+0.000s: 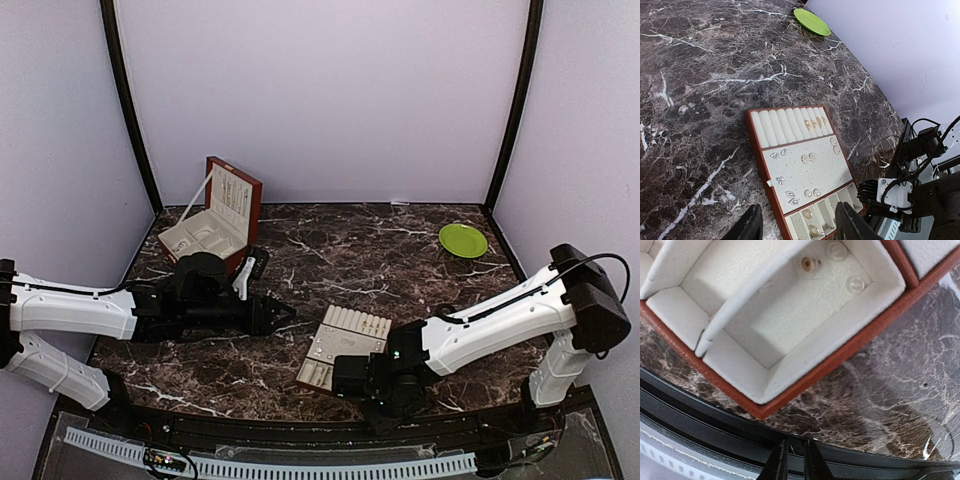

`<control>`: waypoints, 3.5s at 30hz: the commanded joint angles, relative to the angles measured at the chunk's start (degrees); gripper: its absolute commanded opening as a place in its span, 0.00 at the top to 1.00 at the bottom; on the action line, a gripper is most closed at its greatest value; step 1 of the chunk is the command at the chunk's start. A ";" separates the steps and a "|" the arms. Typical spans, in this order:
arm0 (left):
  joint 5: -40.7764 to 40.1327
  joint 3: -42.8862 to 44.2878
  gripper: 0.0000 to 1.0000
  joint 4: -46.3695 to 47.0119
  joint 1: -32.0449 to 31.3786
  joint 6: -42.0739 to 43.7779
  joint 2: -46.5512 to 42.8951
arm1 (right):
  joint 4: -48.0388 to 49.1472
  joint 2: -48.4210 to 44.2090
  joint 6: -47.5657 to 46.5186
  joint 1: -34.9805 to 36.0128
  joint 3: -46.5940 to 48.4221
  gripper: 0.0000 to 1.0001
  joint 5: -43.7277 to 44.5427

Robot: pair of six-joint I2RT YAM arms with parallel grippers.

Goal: Organize the mixed jewelry

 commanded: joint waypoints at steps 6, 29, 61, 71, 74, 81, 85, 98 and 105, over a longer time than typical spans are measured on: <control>0.86 0.33 0.48 1.60 0.32 0.07 0.02 | 1.33 -1.73 0.97 -0.30 -1.43 0.88 -0.80; 0.73 0.44 0.48 1.27 0.38 0.26 -0.14 | 1.82 -0.99 2.24 0.54 -1.84 0.94 -2.91; 0.70 -1.46 0.48 2.09 0.39 -1.43 -1.69 | 2.01 -2.27 -4.05 -4.33 -2.14 1.00 -6.28; 0.73 -1.95 0.48 2.19 0.39 -1.68 -2.09 | 2.97 -1.88 -5.06 -5.78 -2.61 1.00 -7.27; 0.77 -1.87 0.48 2.21 0.41 -1.68 -2.07 | 3.37 -1.89 -5.46 -6.21 -2.84 1.00 -7.96; 1.26 -1.61 0.48 2.27 0.40 -1.59 -1.28 | 4.98 -2.63 -7.24 -7.99 -3.82 1.00 -11.40; 1.39 -1.43 0.48 2.20 0.33 -1.50 -1.12 | 6.01 -3.12 -8.80 -9.05 -4.13 1.00 -14.44; 1.50 -1.16 0.48 1.75 0.48 -1.26 -1.19 | 8.04 -5.14 -14.49 -11.97 -5.07 1.00 -24.14; 1.26 -1.08 0.48 1.72 0.45 -1.33 -1.52 | 8.17 -7.04 -15.16 -14.01 -5.39 1.00 -24.71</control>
